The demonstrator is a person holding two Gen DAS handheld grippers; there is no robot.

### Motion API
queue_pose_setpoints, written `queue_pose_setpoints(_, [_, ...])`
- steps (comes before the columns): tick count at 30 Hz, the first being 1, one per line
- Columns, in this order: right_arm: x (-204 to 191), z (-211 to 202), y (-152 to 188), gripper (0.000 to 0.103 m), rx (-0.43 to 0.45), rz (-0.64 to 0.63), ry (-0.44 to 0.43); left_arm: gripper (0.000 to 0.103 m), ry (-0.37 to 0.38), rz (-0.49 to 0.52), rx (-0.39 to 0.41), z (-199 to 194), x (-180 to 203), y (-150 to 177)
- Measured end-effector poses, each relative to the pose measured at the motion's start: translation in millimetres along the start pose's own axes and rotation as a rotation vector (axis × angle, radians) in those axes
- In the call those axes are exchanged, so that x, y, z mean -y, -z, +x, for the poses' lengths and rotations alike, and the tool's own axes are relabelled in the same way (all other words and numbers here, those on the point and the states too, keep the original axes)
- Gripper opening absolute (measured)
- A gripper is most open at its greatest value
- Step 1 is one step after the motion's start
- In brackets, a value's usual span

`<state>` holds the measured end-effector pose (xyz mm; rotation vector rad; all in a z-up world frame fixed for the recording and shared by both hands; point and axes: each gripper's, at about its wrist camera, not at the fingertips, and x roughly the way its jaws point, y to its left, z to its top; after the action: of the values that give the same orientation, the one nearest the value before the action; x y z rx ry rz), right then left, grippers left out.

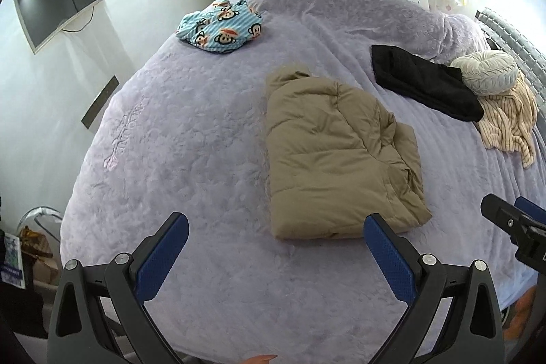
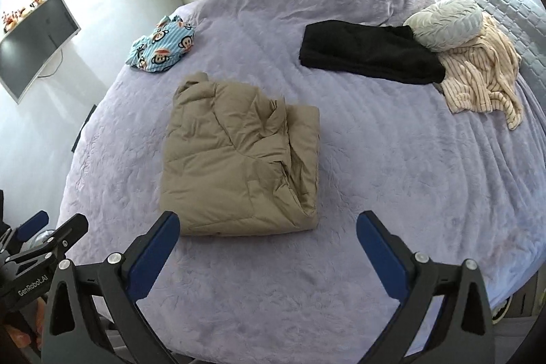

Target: Fold large clothes

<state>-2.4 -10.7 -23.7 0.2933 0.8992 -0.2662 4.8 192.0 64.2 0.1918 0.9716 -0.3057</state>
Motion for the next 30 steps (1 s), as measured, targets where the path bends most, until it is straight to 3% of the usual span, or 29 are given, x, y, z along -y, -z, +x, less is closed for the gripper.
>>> queue_pose_setpoints(30, [-18,-9,-1,0.103,-0.023,-0.054,0.037,0.103,-0.008,-0.037,0.0,-9,-4,5])
